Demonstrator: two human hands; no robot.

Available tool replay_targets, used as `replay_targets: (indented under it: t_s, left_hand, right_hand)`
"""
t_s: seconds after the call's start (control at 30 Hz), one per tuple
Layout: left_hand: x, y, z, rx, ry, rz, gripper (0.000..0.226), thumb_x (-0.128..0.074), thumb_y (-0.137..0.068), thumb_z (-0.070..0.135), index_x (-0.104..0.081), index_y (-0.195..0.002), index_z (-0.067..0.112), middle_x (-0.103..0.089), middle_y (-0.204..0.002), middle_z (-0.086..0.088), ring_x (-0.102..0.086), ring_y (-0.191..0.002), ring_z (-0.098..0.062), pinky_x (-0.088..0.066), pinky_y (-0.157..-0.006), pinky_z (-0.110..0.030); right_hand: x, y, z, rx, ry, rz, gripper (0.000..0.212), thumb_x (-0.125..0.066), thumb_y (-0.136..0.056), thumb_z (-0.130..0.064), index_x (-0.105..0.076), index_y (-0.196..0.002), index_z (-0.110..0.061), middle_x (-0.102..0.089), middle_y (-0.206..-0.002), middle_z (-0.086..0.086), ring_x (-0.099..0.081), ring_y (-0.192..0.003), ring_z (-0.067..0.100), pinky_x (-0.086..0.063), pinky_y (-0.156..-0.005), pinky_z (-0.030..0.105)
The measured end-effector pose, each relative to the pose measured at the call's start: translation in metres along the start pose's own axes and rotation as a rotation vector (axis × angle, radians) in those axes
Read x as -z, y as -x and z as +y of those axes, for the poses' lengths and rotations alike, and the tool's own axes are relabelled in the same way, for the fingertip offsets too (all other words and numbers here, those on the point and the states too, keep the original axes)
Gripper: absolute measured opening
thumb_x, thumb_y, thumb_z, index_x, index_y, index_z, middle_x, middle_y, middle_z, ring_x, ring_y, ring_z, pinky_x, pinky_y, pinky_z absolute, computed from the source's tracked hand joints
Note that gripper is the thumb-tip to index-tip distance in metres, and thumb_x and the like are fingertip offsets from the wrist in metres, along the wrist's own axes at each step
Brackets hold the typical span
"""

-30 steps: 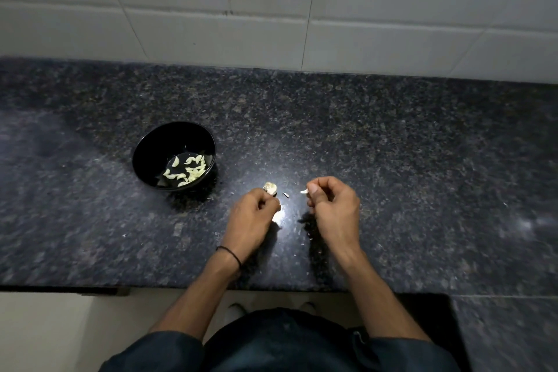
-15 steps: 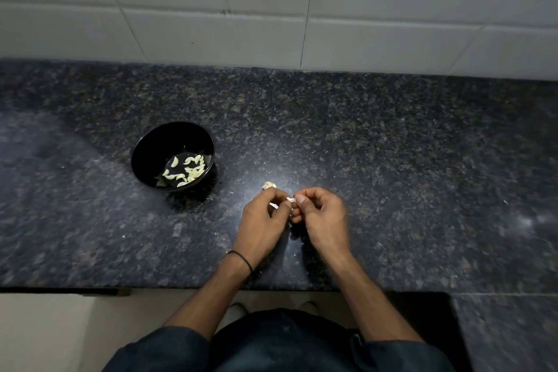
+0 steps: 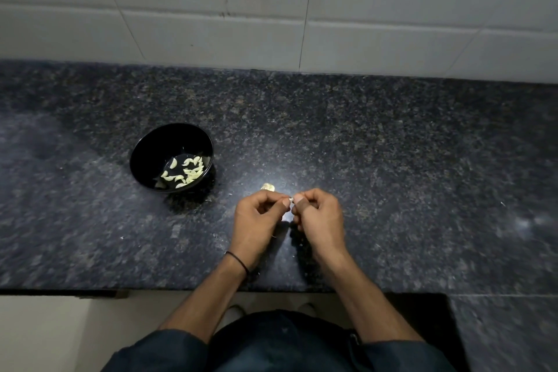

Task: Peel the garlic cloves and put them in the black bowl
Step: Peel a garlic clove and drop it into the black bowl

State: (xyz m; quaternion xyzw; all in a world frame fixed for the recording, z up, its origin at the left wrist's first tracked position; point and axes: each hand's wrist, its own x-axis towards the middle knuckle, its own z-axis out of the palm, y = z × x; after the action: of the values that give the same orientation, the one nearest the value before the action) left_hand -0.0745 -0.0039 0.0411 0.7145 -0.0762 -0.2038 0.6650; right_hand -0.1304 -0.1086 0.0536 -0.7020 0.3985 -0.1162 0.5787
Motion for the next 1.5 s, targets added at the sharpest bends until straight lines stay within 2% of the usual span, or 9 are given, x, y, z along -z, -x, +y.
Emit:
replay_targets:
  t_s: [0.17, 0.37, 0.47, 0.6, 0.67, 0.83, 1.1, 1.37, 1.5]
  left_hand:
    - [-0.001, 0.004, 0.004, 0.095, 0.179, 0.0, 0.007, -0.069, -0.089, 0.002, -0.075, -0.089, -0.003, -0.068, -0.072, -0.009, -0.047, -0.054, -0.006, -0.039, -0.05, -0.017]
    - [0.001, 0.002, -0.001, 0.062, 0.027, 0.023, 0.018, -0.071, -0.09, 0.014, -0.072, -0.072, 0.008, -0.069, -0.068, -0.009, -0.052, -0.057, -0.01, -0.043, -0.059, -0.027]
    - [0.002, 0.0, -0.003, 0.058, 0.01, 0.02, 0.019, -0.071, -0.09, 0.015, -0.071, -0.071, 0.011, -0.069, -0.069, -0.009, -0.055, -0.062, -0.012, -0.044, -0.066, -0.033]
    - [0.003, 0.0, -0.002, 0.031, 0.026, -0.002, 0.013, -0.07, -0.09, 0.011, -0.073, -0.077, 0.011, -0.071, -0.073, -0.002, -0.06, -0.065, -0.01, -0.045, -0.067, -0.03]
    - [0.003, 0.0, -0.003, -0.005, 0.002, -0.003, 0.01, -0.071, -0.089, 0.009, -0.074, -0.08, 0.012, -0.074, -0.077, -0.001, -0.063, -0.07, -0.009, -0.047, -0.07, -0.028]
    - [0.005, -0.003, -0.003, -0.055, -0.068, 0.034, 0.008, -0.073, -0.089, 0.014, -0.076, -0.082, 0.017, -0.075, -0.08, 0.002, -0.066, -0.074, -0.008, -0.05, -0.072, -0.023]
    - [0.003, -0.002, -0.001, -0.046, -0.015, 0.057, 0.01, -0.072, -0.089, 0.006, -0.075, -0.08, 0.01, -0.074, -0.077, -0.002, -0.062, -0.069, -0.005, -0.048, -0.067, -0.017]
    - [0.001, -0.004, 0.0, 0.056, 0.034, 0.096, 0.015, -0.069, -0.09, 0.012, -0.07, -0.076, 0.008, -0.069, -0.07, -0.005, -0.054, -0.057, -0.008, -0.043, -0.054, -0.021]
    - [0.001, -0.006, 0.0, 0.043, 0.056, 0.1, 0.007, -0.07, -0.088, 0.004, -0.073, -0.082, 0.006, -0.072, -0.076, -0.002, -0.058, -0.063, -0.005, -0.047, -0.064, -0.025]
  right_hand:
    - [-0.004, 0.0, -0.006, -0.261, -0.454, -0.095, 0.016, -0.057, -0.098, -0.005, -0.064, -0.085, -0.002, -0.061, -0.066, 0.006, -0.05, -0.052, 0.011, -0.041, -0.049, 0.026]
    - [-0.002, 0.006, -0.003, 0.146, 0.106, 0.037, 0.015, -0.062, -0.096, -0.017, -0.066, -0.082, -0.015, -0.069, -0.073, -0.003, -0.061, -0.064, 0.005, -0.047, -0.06, 0.02]
    - [0.001, 0.008, -0.005, 0.242, 0.168, 0.047, 0.016, -0.062, -0.097, -0.016, -0.063, -0.081, -0.017, -0.067, -0.073, -0.006, -0.061, -0.071, 0.006, -0.045, -0.062, 0.018]
    - [0.002, 0.006, -0.005, 0.156, 0.097, 0.01, 0.015, -0.062, -0.098, -0.017, -0.067, -0.084, -0.015, -0.07, -0.076, -0.004, -0.063, -0.067, 0.003, -0.045, -0.06, 0.012]
    - [0.002, 0.004, -0.005, 0.13, 0.093, -0.007, 0.014, -0.063, -0.098, -0.018, -0.069, -0.085, -0.015, -0.072, -0.077, -0.003, -0.065, -0.069, 0.003, -0.048, -0.064, 0.017]
    - [0.01, 0.002, -0.009, 0.272, 0.203, -0.084, 0.012, -0.062, -0.098, -0.024, -0.071, -0.092, -0.018, -0.072, -0.081, -0.006, -0.07, -0.077, 0.008, -0.058, -0.073, 0.033]
    - [0.008, 0.003, -0.016, 0.403, 0.513, -0.105, 0.018, -0.055, -0.101, -0.021, -0.067, -0.101, -0.008, -0.069, -0.097, 0.005, -0.062, -0.088, 0.019, -0.049, -0.081, 0.036]
    - [0.002, 0.003, -0.014, 0.35, 0.424, -0.063, 0.015, -0.054, -0.101, -0.021, -0.066, -0.099, -0.013, -0.068, -0.091, -0.002, -0.062, -0.084, 0.016, -0.052, -0.076, 0.036]
    - [0.003, 0.002, -0.013, 0.273, 0.301, -0.082, 0.013, -0.056, -0.101, -0.021, -0.067, -0.097, -0.015, -0.067, -0.081, -0.006, -0.06, -0.07, 0.007, -0.049, -0.063, 0.025]
